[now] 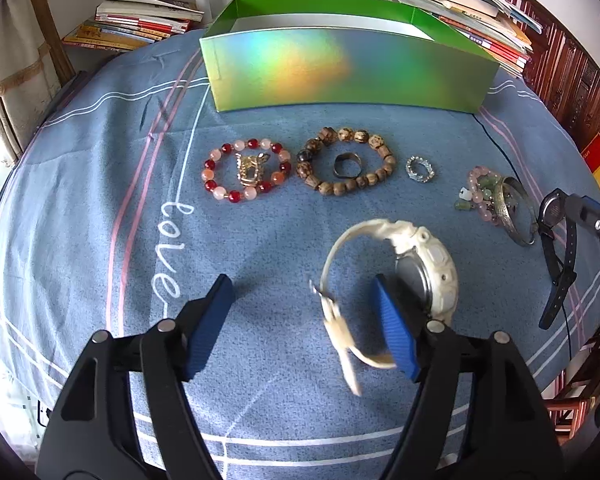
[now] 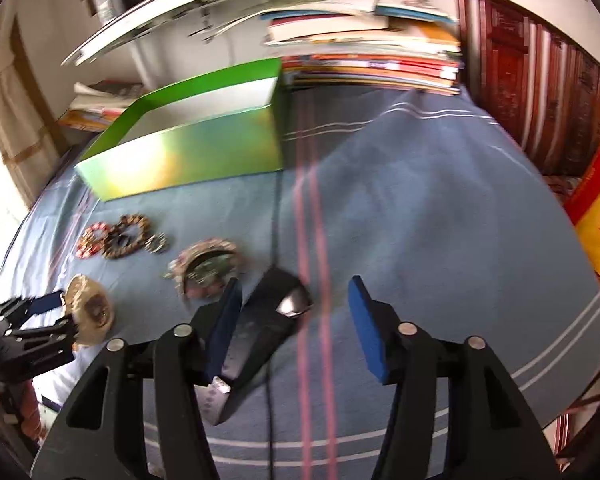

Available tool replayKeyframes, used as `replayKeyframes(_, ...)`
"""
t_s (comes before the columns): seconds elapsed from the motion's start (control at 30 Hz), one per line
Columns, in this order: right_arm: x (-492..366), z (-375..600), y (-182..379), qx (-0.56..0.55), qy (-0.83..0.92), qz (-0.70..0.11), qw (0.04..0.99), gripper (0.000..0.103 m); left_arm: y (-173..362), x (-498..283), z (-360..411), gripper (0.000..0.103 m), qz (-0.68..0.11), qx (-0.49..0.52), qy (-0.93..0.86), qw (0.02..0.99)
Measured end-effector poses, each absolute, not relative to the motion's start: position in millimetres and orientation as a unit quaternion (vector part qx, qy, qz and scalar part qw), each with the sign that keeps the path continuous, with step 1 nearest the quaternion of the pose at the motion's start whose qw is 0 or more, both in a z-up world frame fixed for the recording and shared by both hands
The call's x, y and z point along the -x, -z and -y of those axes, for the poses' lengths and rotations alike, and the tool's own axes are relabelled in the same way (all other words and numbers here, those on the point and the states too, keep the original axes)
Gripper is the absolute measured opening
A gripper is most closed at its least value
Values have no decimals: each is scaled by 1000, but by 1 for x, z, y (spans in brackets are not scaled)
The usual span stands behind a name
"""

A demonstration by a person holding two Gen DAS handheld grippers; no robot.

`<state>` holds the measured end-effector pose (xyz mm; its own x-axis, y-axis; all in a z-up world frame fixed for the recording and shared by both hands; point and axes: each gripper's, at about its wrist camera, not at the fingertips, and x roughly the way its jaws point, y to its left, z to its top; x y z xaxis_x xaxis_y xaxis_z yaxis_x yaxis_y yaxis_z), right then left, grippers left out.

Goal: Organize jewelry
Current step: 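Close the left tool on the white watch strap while the right tool lifts the sunglasses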

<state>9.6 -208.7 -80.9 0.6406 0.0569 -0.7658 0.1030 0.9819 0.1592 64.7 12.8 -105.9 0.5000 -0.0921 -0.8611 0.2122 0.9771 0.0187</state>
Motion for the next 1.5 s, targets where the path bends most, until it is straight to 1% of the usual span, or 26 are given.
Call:
replayKeyframes(0.17, -16, 193, 92, -76, 5, -442, 894, 54, 106, -62, -9, 72, -489, -62, 95, 865)
replayKeyframes(0.2, -16, 191, 93, -71, 8, -442, 894, 52, 106, -62, -10, 70, -488, -60, 97, 865)
replayKeyframes(0.27, -15, 190, 93, -62, 11, -441, 896, 44, 105, -62, -11, 61, -487, -60, 96, 866)
replayKeyframes(0.3, -14, 191, 93, -62, 11, -439, 896, 41, 104, -62, -11, 54, -486, -59, 97, 867)
replayKeyframes(0.33, -13, 192, 92, -61, 11, -437, 897, 29, 103, -62, -12, 47, -485, -58, 98, 867)
replayKeyframes(0.37, -13, 193, 91, -62, 6, -437, 897, 19, 103, -61, -12, 43, -485, -57, 98, 867)
replayKeyframes(0.4, -12, 194, 91, -60, 7, -437, 897, 18, 103, -61, -12, 39, -484, -57, 99, 867)
replayKeyframes(0.47, -11, 197, 89, -55, 17, -434, 899, 18, 102, -61, -12, 36, -484, -57, 101, 867)
replayKeyframes(0.6, -10, 212, 89, -60, 48, -434, 898, 17, 102, -60, -9, 36, -484, -60, 106, 867)
replayKeyframes(0.7, -9, 221, 90, -70, 61, -436, 895, 18, 103, -60, -4, 46, -484, -64, 111, 866)
replayKeyframes(0.8, -7, 224, 92, -73, 64, -436, 895, 28, 104, -60, 0, 47, -483, -67, 107, 866)
replayKeyframes(0.87, -5, 222, 90, -72, 60, -432, 897, 40, 104, -60, 1, 47, -483, -67, 105, 867)
replayKeyframes(0.9, -4, 222, 89, -72, 58, -429, 898, 44, 104, -61, 1, 46, -484, -67, 105, 866)
replayKeyframes(0.97, -1, 221, 85, -71, 57, -420, 903, 55, 104, -61, 0, 46, -484, -66, 104, 866)
replayKeyframes(1.07, 0, 219, 81, -66, 47, -414, 906, 62, 104, -61, 1, 47, -483, -68, 103, 867)
replayKeyframes(1.23, -10, 211, 96, -58, 42, -434, 898, 62, 104, -63, 3, 47, -481, -69, 104, 868)
replayKeyframes(1.3, -13, 209, 102, -59, 41, -440, 895, 61, 104, -63, 3, 45, -480, -68, 107, 868)
replayKeyframes(1.33, -14, 209, 103, -58, 41, -440, 895, 53, 104, -62, 3, 44, -479, -68, 108, 868)
replayKeyframes(1.37, -15, 208, 104, -55, 41, -442, 894, 41, 104, -62, 3, 42, -478, -68, 110, 869)
replayKeyframes(1.43, -15, 208, 105, -53, 43, -442, 894, 36, 103, -62, 3, 26, -477, -67, 113, 869)
replayKeyframes(1.5, -13, 209, 103, -55, 39, -440, 895, 36, 103, -62, 2, 19, -478, -60, 117, 869)
